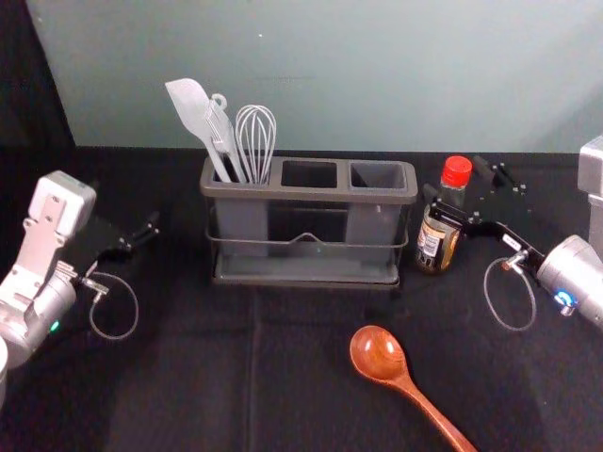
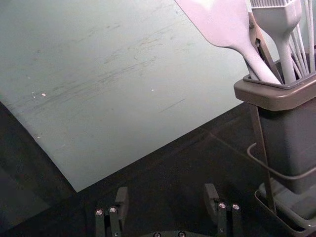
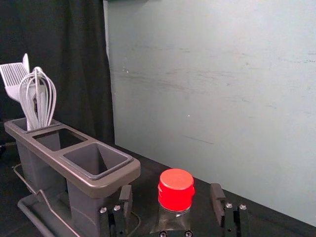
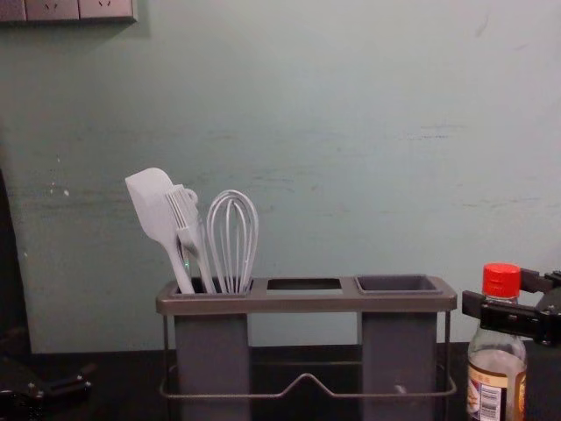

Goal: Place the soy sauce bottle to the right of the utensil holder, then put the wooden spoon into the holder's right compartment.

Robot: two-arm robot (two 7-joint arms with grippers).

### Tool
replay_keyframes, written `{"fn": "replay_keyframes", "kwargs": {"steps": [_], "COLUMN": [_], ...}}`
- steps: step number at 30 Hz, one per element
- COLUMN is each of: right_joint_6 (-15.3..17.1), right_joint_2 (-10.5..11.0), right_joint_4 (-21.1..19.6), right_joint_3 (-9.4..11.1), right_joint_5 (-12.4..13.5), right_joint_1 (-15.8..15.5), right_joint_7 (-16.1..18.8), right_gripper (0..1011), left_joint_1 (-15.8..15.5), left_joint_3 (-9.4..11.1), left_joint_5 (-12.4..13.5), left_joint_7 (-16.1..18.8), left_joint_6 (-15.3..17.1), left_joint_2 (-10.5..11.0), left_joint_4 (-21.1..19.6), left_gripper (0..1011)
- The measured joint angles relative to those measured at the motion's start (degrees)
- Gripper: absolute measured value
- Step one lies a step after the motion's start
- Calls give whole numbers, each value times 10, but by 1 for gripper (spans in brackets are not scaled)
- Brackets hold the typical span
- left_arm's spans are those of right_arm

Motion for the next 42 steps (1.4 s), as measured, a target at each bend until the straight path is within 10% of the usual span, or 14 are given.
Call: {"fn": "replay_keyframes", "kwargs": {"steps": [26,42], "right_joint_6": [0,58], "right_joint_2": [25,99], "right_joint_4": [-132,-287], "right_joint_3": [44,102], "right_joint_5": [17,53], "right_joint_1": [-78,-199], "right_joint_7": [-23,-19], "right_gripper": [1003,1003], "left_joint_1": [0,0], "left_joint_3": [0,0], "left_joint_5": [0,0], "left_joint_7": [0,0], "left_joint_6": [0,0], "left_joint_2": [0,0], "left_joint_4": [0,0], "left_gripper": [1005,1005]}}
